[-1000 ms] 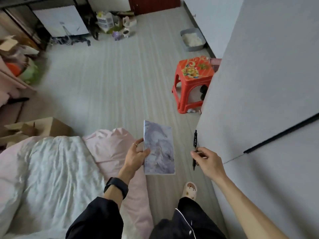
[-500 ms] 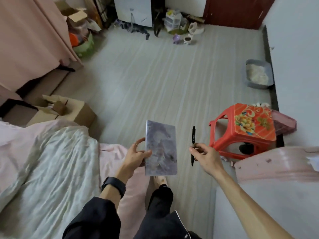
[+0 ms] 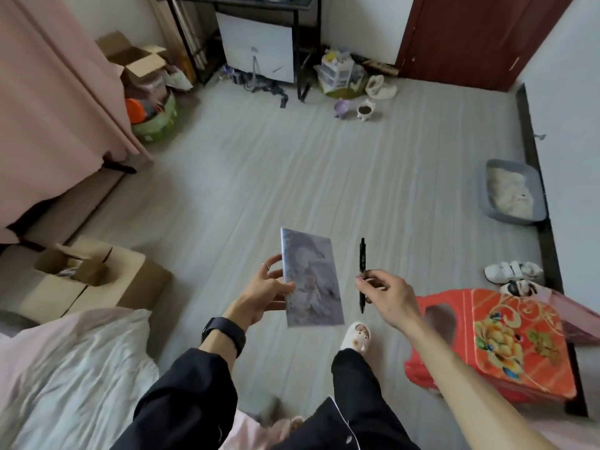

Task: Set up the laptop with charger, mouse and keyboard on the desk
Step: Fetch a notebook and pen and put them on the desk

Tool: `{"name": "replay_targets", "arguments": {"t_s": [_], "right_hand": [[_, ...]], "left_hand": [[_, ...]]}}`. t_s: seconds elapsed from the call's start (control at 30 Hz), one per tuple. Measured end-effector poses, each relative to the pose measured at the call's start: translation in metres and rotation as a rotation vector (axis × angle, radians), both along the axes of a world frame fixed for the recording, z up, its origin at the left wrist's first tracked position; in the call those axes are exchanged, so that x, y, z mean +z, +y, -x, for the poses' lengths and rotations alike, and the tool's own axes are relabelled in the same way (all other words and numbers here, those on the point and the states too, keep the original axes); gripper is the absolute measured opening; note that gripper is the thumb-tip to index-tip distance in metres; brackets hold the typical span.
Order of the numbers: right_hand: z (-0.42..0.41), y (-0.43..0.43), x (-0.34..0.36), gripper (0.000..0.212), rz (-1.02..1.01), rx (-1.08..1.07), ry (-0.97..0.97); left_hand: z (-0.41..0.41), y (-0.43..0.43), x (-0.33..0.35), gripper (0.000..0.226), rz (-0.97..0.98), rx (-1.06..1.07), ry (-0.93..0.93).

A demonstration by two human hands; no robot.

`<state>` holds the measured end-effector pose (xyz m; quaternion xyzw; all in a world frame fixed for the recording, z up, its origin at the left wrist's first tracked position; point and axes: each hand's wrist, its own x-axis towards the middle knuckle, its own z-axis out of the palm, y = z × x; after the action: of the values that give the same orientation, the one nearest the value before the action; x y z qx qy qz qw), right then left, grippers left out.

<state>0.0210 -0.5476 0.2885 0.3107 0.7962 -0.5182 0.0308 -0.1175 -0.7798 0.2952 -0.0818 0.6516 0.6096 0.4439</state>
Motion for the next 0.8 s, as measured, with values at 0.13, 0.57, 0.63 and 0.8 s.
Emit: {"name": "replay_targets", "arguments": {"t_s": [0.13,0.57,0.63,0.8], "right_hand": [[0.091,0.071,-0.015,0.006,0.012,0.0,0.012],[0.405,0.209,0.018,0.006,0.009,0.207,0.015],[0.453,0.214,0.018,0.006,0.0,0.232,0.026],[0.578,0.224,0.016,0.006,-0.009,0.22,0.046]], "left_hand": [[0.085,0.068,-0.007,0.074,0.014,0.006,0.049],[0.338,0.176,0.028,0.074,0.032,0.249,0.117],[0.381,0.182,0.024,0.074,0.024,0.257,0.124],[0.505,0.194,0.02,0.07,-0.009,0.236,0.14]]}}
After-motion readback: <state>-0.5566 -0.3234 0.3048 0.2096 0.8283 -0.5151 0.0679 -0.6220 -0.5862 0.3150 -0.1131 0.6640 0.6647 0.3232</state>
